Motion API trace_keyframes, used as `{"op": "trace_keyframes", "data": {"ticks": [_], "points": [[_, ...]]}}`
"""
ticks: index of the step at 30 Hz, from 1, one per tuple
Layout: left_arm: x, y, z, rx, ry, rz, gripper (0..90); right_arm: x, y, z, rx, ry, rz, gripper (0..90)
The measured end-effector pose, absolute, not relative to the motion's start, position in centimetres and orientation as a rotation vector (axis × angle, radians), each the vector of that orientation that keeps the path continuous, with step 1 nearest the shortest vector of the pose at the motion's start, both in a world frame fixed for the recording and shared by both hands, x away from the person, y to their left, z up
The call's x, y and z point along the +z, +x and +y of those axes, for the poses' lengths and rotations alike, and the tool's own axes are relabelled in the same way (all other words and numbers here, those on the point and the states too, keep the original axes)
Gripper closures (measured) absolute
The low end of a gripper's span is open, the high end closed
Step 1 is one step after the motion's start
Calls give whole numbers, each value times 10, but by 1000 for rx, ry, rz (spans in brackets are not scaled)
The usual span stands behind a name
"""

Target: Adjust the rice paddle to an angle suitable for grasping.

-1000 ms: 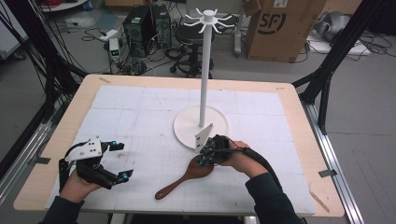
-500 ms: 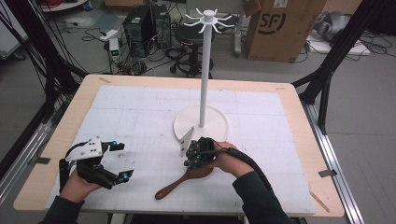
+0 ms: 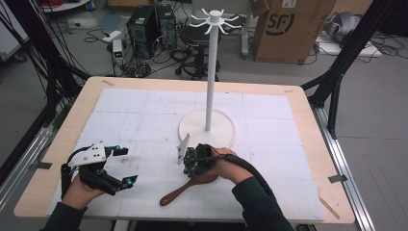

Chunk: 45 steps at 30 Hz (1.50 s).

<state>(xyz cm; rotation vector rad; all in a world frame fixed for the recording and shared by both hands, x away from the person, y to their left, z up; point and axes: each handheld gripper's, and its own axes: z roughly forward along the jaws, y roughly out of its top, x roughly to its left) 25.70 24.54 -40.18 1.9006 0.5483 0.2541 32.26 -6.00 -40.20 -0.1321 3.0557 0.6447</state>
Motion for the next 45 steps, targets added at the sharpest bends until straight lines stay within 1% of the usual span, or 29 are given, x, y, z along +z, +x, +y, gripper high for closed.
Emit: {"op": "trace_keyframes", "data": {"ticks": [8, 18, 20, 22, 40, 45], "points": [[-402, 257, 246, 258, 1903, 547, 17, -410, 321, -56, 589, -135, 3077, 896], [-403, 256, 245, 255, 1904, 552, 17, -406, 322, -63, 587, -99, 3083, 896], [-403, 256, 245, 256, 1905, 550, 17, -407, 322, -61, 597, -144, 3073, 896], [-402, 256, 246, 255, 1903, 552, 17, -407, 320, -61, 569, -105, 3087, 896], [-403, 256, 246, 252, 1904, 553, 17, -410, 328, -74, 512, -83, 3084, 896], [-403, 256, 246, 251, 1907, 552, 17, -410, 329, -83, 482, -8, 3093, 896]]}}
